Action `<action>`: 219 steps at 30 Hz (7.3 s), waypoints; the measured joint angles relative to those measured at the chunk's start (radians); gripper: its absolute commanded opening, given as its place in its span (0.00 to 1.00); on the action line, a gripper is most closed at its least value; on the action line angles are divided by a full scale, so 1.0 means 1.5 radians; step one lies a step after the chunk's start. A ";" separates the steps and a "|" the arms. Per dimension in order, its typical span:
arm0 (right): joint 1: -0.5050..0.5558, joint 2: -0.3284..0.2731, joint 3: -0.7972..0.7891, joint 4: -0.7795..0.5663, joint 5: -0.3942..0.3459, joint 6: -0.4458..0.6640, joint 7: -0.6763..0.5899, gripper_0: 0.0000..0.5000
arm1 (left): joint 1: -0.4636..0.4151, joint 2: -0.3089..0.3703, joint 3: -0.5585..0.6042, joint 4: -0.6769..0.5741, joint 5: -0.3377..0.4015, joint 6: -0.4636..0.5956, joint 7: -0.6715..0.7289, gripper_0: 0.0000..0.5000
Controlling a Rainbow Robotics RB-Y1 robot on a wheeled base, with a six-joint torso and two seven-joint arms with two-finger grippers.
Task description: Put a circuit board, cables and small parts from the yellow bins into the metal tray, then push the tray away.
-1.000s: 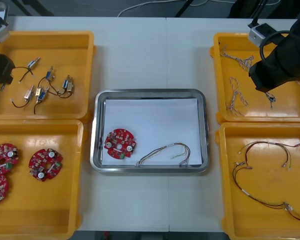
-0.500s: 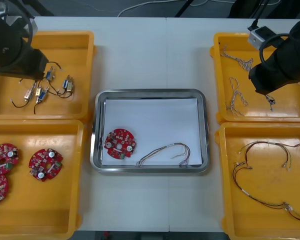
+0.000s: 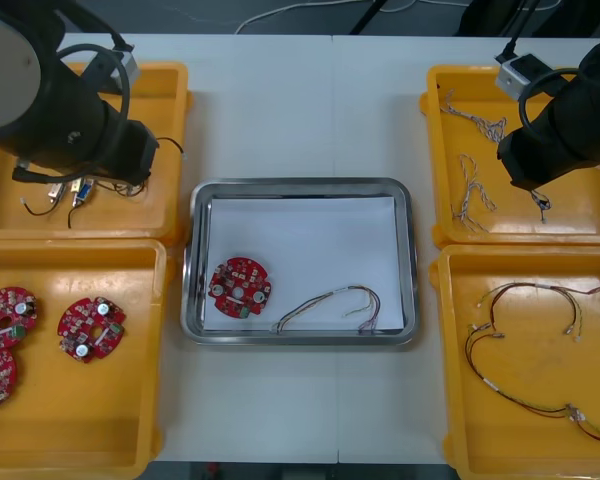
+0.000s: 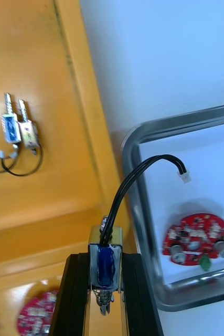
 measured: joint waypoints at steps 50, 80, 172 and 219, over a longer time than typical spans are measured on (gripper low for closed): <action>0.001 0.000 0.000 0.000 0.000 0.001 0.000 0.00 | -0.033 -0.143 -0.191 0.205 -0.136 -0.098 0.245 0.00; 0.001 0.000 0.000 0.000 0.000 0.001 0.000 0.00 | -0.067 -0.174 -0.194 0.331 -0.206 -0.182 0.163 0.00; -0.179 0.110 0.496 0.164 -0.027 -0.258 0.324 0.00 | -0.037 0.041 0.118 0.216 -0.091 -0.084 -0.057 1.00; -0.203 0.114 0.411 0.171 -0.099 -0.135 0.276 1.00 | -0.019 0.041 0.146 0.378 -0.109 -0.231 -0.351 1.00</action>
